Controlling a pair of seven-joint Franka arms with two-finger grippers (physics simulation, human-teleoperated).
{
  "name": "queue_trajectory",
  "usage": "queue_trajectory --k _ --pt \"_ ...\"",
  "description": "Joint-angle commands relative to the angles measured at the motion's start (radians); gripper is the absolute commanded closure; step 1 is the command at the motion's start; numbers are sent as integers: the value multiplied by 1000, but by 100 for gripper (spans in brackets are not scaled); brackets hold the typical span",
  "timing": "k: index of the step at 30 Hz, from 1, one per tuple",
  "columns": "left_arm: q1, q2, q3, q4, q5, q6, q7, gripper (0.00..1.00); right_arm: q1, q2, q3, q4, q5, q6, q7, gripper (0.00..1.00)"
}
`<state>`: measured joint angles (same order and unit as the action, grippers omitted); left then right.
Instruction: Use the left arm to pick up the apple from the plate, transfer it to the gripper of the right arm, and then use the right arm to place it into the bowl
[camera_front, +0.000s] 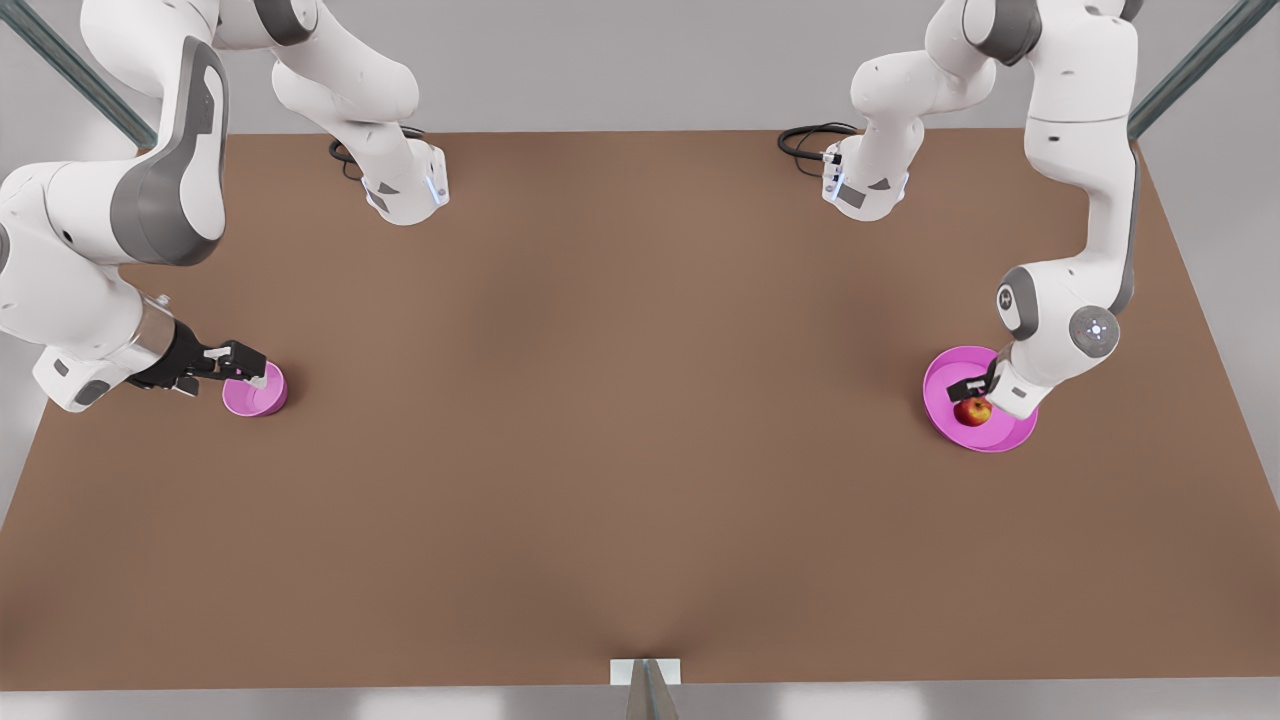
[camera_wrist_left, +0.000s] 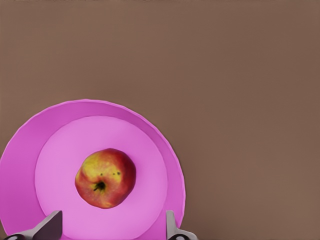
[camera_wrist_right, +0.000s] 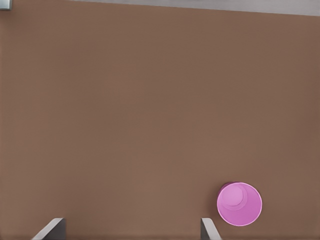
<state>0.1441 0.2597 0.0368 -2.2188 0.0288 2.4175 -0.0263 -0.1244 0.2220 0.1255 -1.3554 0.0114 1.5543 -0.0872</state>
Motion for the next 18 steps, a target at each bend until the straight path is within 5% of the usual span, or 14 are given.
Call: queue_trajectory --k 1,18 --pt "6 18 0 -1 2 51 3 0 0 -1 0 -1 1 0 -11 0" --pt "42 148 0 53 2 87 6 0 6 -1 3 1 -1 0 -8 0"
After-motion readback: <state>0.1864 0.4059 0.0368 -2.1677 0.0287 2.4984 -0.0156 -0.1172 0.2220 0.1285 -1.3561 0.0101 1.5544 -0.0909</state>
